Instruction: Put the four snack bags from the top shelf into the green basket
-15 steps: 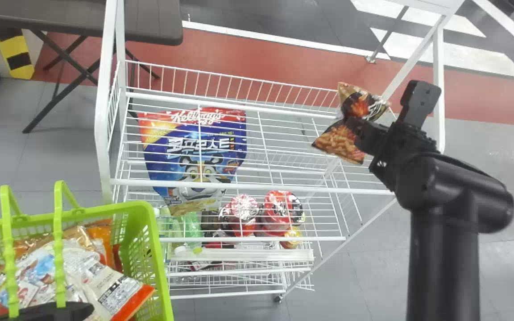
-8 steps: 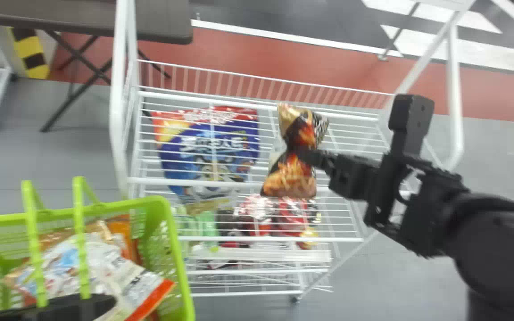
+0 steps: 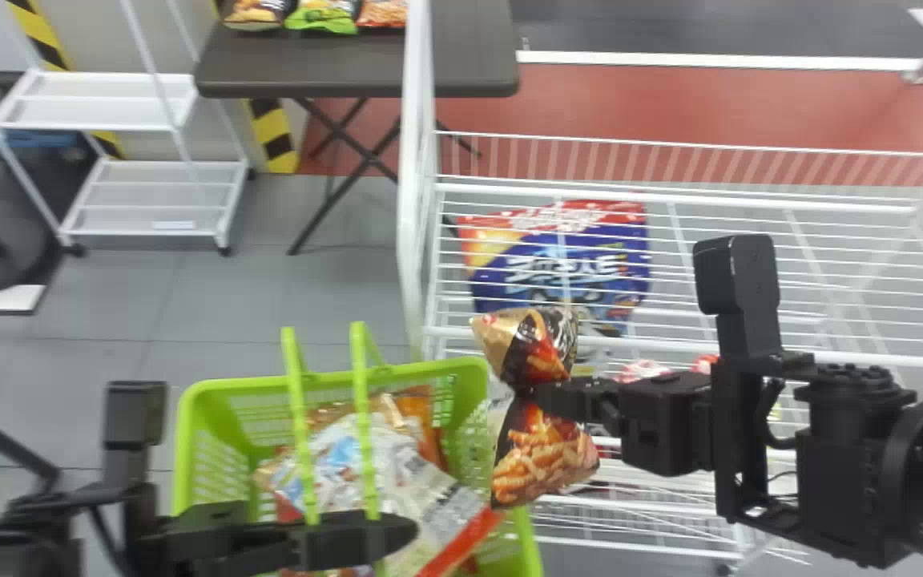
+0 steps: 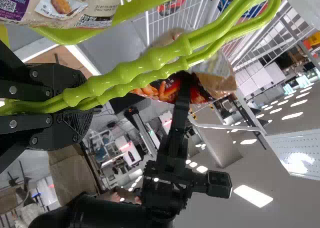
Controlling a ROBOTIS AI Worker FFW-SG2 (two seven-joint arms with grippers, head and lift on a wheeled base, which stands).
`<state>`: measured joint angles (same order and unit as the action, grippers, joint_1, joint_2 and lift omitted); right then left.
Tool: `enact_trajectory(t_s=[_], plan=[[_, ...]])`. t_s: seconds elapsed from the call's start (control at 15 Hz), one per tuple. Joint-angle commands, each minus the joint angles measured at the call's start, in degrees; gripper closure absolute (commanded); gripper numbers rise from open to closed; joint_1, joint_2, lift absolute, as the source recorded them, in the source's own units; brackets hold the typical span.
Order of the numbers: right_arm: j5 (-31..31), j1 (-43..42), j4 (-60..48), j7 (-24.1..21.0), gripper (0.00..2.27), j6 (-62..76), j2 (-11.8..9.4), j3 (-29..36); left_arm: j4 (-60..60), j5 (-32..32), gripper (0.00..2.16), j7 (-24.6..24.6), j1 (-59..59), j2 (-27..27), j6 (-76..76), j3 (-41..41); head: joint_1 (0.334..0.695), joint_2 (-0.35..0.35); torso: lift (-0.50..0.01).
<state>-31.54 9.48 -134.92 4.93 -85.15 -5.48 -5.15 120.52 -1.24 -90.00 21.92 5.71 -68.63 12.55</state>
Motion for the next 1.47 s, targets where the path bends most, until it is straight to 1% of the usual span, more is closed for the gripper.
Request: enact_trajectory(t_s=[0.0, 0.2, 0.27, 0.33, 0.47, 0.53, 0.6, 0.67, 0.73, 0.87, 0.93, 1.07, 1.13, 1.2, 1.27, 1.4], plan=[[-0.01, -2.63, 6.16, 0.08, 2.26, 0.81, 1.96, -5.49, 0.15, 0.01, 2.15, -0.57, -0.04, 0.00, -0.24, -0.25, 0.695, 0.132, 0.000], [-1.50, -5.00, 13.10, -0.01, 2.26, 4.33, 4.34, -10.06, 0.24, 0.09, 2.15, -0.57, -0.13, 0.00, -0.42, -1.04, 0.695, 0.221, 0.000], [-3.09, -5.88, 15.21, -0.10, 2.26, 4.51, 4.86, -11.02, 0.24, 0.27, 2.15, -0.57, -0.21, 0.00, -0.42, -1.48, 0.695, 0.273, 0.000], [-4.40, -6.67, 16.88, -0.80, 2.26, 5.74, 4.86, -11.99, 0.24, 0.27, 2.15, -0.57, -0.30, 0.00, -0.42, -1.74, 0.695, 0.298, 0.000], [-4.05, -8.08, 18.64, -1.77, 2.25, 5.03, 4.86, -13.57, 0.24, 0.18, 2.15, -0.57, -0.39, 0.00, -0.42, -1.83, 0.695, 0.335, 0.000], [-4.05, -8.87, 19.08, -1.77, 1.93, 0.11, 4.78, -13.48, 0.24, 0.09, 2.15, -0.57, -0.39, 0.00, -0.42, -1.65, 0.695, 0.345, 0.000], [-3.52, -9.04, 19.08, -1.77, 1.38, -2.88, 4.51, -13.22, 0.24, 0.09, 2.15, -0.57, -0.39, 0.00, -0.42, -1.48, 0.695, 0.350, 0.000], [-2.56, -9.04, 18.81, -1.68, 0.19, -4.93, 3.63, -12.87, 0.15, 0.09, 2.15, -0.57, -0.39, 0.09, -0.42, -1.30, 0.695, 0.350, 0.000], [-2.21, -8.69, 17.58, -1.33, 0.00, -4.93, 2.93, -11.73, 0.06, 0.09, 2.15, -0.57, -0.48, 0.09, -0.42, -1.30, 0.695, 0.350, 0.000], [-2.38, -6.93, 13.37, 1.31, 0.00, -4.93, 2.31, -6.63, -0.03, 0.09, 2.15, -0.57, -0.57, 0.09, -0.42, -1.30, 0.695, 0.328, 0.000], [-3.35, -5.70, 10.73, 2.89, 0.02, -4.93, 2.23, -2.76, -0.03, 0.09, 2.15, -0.57, -0.57, 0.18, -0.42, -1.30, 0.695, 0.310, 0.000], [-2.29, -3.33, 5.72, 4.21, 0.02, -4.93, 2.05, 3.66, -0.11, 0.01, 2.15, -0.57, -0.57, 0.26, -0.42, -1.22, 0.695, 0.243, 0.000], [0.69, -2.28, 4.22, 4.38, 0.02, -3.76, 1.79, 6.12, -0.11, -0.08, 2.15, -0.57, -0.57, 0.35, -0.42, -1.22, 0.695, 0.215, 0.000], [5.26, -1.31, 4.14, 4.21, 0.02, 1.34, 1.26, 6.82, -0.11, -0.17, 2.15, -0.57, -0.48, 0.35, -0.42, -1.13, 0.695, 0.184, 0.000], [12.12, 0.18, 4.14, 3.68, 0.02, 9.43, 0.91, 6.91, -0.20, -0.17, 2.15, -0.57, -0.39, 0.44, -0.42, -1.04, 0.695, 0.102, 0.000], [24.95, 3.52, 6.25, 3.50, 0.02, 28.24, 1.00, 6.47, -0.29, -0.26, 2.15, -0.57, -0.39, 0.44, -0.42, -1.04, 0.695, -0.008, 0.000]])
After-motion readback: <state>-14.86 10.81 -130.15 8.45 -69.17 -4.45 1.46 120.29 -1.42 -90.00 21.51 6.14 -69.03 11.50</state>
